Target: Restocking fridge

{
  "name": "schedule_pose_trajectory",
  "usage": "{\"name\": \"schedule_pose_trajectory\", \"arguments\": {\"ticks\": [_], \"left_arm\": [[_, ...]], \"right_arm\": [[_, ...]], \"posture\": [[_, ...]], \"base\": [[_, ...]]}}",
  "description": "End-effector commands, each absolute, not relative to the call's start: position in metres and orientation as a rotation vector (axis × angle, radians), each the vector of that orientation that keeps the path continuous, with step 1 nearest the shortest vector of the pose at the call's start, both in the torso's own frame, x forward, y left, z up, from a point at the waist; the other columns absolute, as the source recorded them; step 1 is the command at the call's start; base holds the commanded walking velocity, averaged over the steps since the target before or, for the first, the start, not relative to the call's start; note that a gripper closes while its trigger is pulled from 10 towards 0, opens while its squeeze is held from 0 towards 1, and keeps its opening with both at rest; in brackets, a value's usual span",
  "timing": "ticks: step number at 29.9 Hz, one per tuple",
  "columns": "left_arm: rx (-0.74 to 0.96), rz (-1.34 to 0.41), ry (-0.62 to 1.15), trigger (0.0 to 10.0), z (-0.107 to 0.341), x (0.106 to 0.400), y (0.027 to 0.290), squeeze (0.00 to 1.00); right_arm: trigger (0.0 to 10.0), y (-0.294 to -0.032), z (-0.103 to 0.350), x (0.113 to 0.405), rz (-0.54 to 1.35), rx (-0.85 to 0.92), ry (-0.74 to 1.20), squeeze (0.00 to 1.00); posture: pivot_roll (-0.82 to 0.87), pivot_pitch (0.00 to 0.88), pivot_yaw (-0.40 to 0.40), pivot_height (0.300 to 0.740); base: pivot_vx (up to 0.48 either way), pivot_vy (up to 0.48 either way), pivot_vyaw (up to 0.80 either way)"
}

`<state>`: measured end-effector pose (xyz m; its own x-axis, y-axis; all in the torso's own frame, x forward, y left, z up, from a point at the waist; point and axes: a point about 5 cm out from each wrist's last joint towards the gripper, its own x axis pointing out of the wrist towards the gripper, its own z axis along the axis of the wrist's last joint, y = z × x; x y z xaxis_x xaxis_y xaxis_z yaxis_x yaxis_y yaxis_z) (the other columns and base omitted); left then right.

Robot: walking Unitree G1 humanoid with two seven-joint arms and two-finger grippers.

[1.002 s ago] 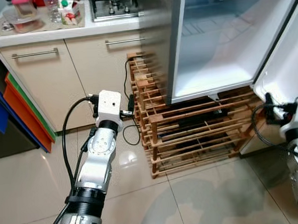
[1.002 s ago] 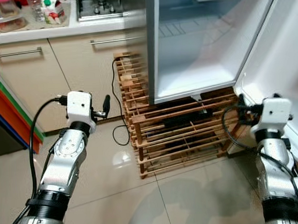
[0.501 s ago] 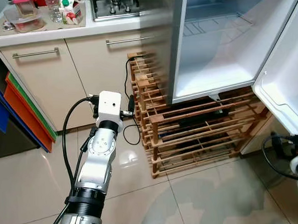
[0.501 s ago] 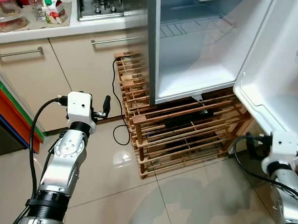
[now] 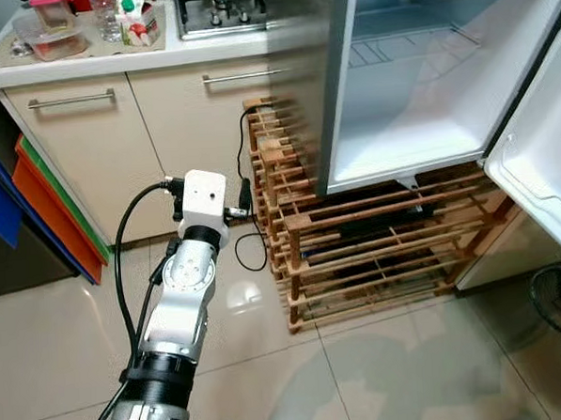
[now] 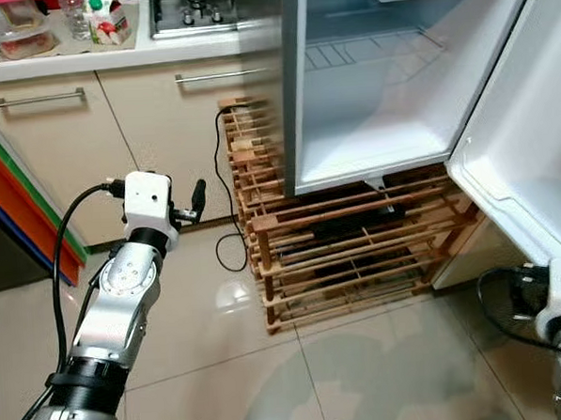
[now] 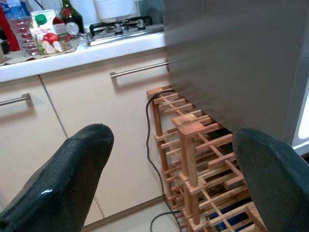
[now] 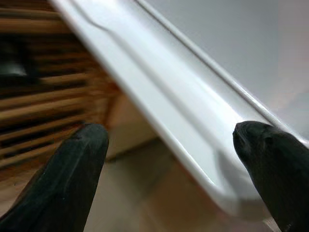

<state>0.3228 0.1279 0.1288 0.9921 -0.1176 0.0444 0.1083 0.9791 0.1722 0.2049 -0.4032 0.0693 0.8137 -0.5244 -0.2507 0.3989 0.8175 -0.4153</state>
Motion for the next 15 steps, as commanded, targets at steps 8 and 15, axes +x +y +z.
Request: {"name": "schedule_pose_trajectory", "arguments": {"ticks": [8,15], "left_arm": [[0.175,-0.119,-0.051,10.0,0.13,0.323,0.127,0.0],[0.174,-0.122,-0.051,10.0,0.13,0.323,0.127,0.0]], "right_arm": [[10.0,-0.388,0.093,0.229,-0.441,-0.317,0.171,0.0],[10.0,-0.332,0.078,0.249,-0.273,-0.083,0.071,0.0]], "posture": [[-0.04,0.062,0.034,0.74],[-0.04,0.061,0.036,0.74]], "base": [[0.0,0.0,0.0],[0.0,0.0,0.0]]}}
